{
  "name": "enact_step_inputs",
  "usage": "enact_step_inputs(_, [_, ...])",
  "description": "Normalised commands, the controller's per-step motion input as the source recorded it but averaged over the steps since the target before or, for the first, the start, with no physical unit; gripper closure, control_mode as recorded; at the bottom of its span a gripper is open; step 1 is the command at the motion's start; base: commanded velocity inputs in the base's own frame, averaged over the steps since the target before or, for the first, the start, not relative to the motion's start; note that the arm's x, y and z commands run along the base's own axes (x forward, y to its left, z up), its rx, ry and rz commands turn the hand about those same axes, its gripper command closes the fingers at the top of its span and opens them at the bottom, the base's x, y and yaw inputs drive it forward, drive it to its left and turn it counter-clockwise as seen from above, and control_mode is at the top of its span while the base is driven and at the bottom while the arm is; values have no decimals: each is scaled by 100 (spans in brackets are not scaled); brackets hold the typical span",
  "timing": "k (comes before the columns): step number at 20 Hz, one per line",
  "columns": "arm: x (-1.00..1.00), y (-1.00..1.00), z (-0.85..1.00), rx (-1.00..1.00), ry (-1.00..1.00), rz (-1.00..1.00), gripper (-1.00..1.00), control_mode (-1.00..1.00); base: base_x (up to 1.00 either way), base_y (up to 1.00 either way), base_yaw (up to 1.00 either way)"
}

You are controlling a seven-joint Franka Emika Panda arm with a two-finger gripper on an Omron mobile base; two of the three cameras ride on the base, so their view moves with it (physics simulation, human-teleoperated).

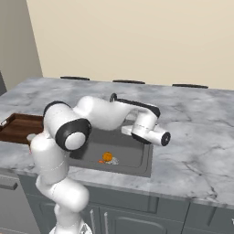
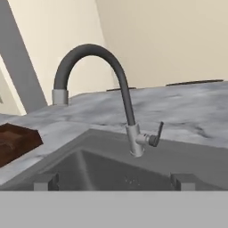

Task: Pick up all produce items and place them in the sink. Turn on the sink faucet to wash them. Then turn the sink off and put them in the tray.

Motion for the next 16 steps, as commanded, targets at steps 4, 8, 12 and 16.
enact_step_inputs(4, [-48,1,29,-9,14,-12,-100,-100,0,0,0])
enact_step_inputs(8, [-45,14,20,-10,21,-12,-100,-100,0,0,0])
enact_step_inputs(12, [-32,25,21,-8,32,-11,-100,-100,0,0,0])
enact_step_inputs(16, [-20,43,21,-4,39,-12,-100,-100,0,0,0])
